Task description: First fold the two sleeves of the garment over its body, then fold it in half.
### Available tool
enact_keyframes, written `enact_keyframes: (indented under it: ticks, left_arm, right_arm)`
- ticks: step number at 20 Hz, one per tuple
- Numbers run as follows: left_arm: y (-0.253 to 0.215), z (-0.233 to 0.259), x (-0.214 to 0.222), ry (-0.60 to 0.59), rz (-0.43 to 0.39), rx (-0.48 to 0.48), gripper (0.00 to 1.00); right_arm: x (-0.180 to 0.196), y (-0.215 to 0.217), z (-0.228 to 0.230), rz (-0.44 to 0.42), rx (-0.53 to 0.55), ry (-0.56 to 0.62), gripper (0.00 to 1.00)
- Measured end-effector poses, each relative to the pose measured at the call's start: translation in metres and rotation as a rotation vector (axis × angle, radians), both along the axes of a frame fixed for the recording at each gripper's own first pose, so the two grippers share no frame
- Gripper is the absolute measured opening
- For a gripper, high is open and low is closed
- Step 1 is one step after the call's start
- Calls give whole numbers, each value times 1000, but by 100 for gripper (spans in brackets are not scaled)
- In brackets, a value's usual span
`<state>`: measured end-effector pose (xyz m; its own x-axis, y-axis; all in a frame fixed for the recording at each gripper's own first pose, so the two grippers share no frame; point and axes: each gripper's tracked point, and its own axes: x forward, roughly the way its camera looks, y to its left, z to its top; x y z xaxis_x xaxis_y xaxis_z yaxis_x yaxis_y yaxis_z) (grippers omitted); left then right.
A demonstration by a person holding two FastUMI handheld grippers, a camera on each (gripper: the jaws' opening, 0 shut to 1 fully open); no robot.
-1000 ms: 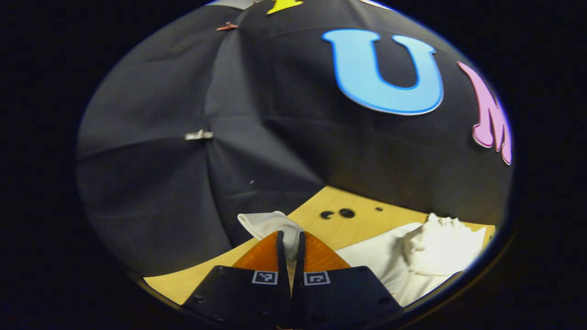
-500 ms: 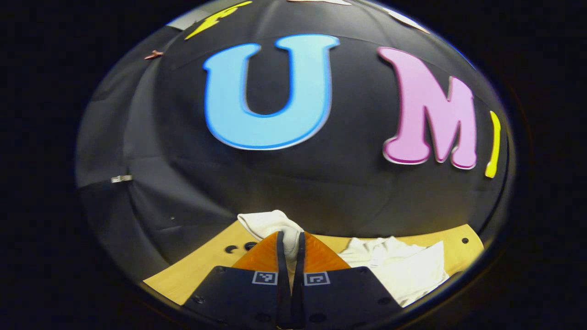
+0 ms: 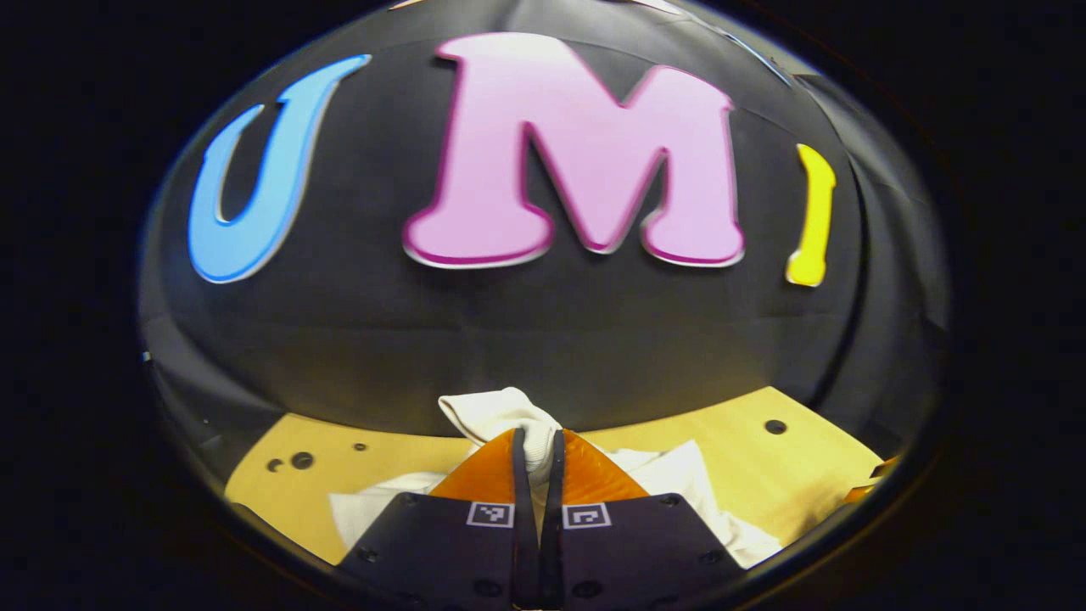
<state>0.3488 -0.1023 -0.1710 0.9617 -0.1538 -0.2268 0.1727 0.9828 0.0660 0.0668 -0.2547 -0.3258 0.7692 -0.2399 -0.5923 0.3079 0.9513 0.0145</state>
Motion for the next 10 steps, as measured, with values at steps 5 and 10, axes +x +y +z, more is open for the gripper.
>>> enact_keyframes:
  ticks: [5,10]
  left_arm:
    - [-87,-48,-4,83,-170,-9,7]
    - [-113,-79,-5,136,-225,-68,23]
  right_arm:
    - [-3,-7,-1,-1,-4,-4,98]
    - [-6,-1,-9,11,24,7,98]
